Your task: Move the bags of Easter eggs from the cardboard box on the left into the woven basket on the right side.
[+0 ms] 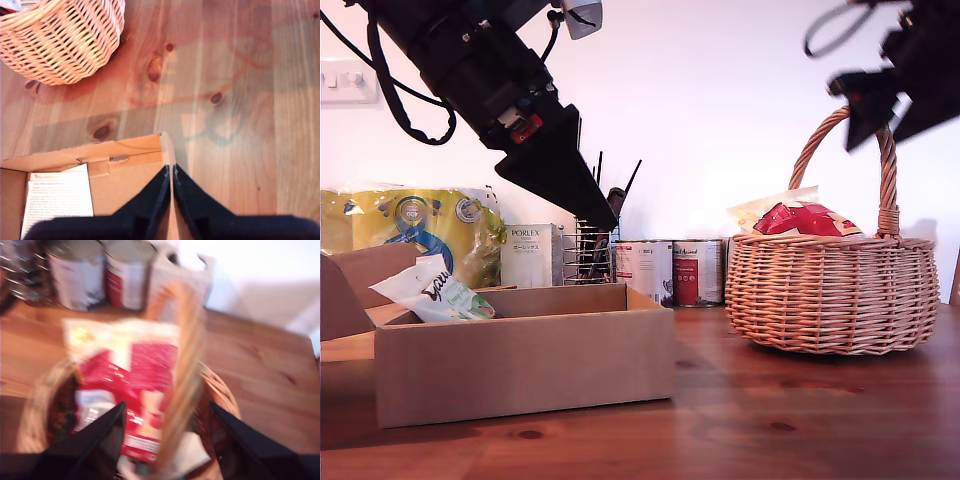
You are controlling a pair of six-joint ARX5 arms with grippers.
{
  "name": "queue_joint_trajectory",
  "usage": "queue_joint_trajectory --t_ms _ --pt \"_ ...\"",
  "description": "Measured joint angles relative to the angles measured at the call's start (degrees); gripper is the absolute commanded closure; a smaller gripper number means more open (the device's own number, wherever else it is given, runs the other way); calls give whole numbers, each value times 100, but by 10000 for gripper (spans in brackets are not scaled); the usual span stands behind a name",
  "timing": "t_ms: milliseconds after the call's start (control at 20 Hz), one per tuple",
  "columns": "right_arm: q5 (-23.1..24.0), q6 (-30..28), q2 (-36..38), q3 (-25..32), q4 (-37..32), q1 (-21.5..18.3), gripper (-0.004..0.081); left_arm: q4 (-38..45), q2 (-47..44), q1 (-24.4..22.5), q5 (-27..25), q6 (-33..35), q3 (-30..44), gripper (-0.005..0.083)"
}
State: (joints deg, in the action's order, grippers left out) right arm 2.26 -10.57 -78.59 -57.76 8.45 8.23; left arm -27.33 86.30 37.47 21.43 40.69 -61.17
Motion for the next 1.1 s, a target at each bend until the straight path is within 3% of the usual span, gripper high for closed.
queue_joint_trajectory --t_ms 150,300,650,1100 --pt "-170 2 -39 0 17 -63 711 2 0 0 57 -2 0 793" --pt "-356 13 -37 0 22 -22 776 17 0 0 59 0 0 793" --pt "-490 61 13 -98 391 140 782 186 0 0 107 -2 0 793" --pt "-540 68 820 -98 1639 238 782 192 0 0 168 -2 0 793"
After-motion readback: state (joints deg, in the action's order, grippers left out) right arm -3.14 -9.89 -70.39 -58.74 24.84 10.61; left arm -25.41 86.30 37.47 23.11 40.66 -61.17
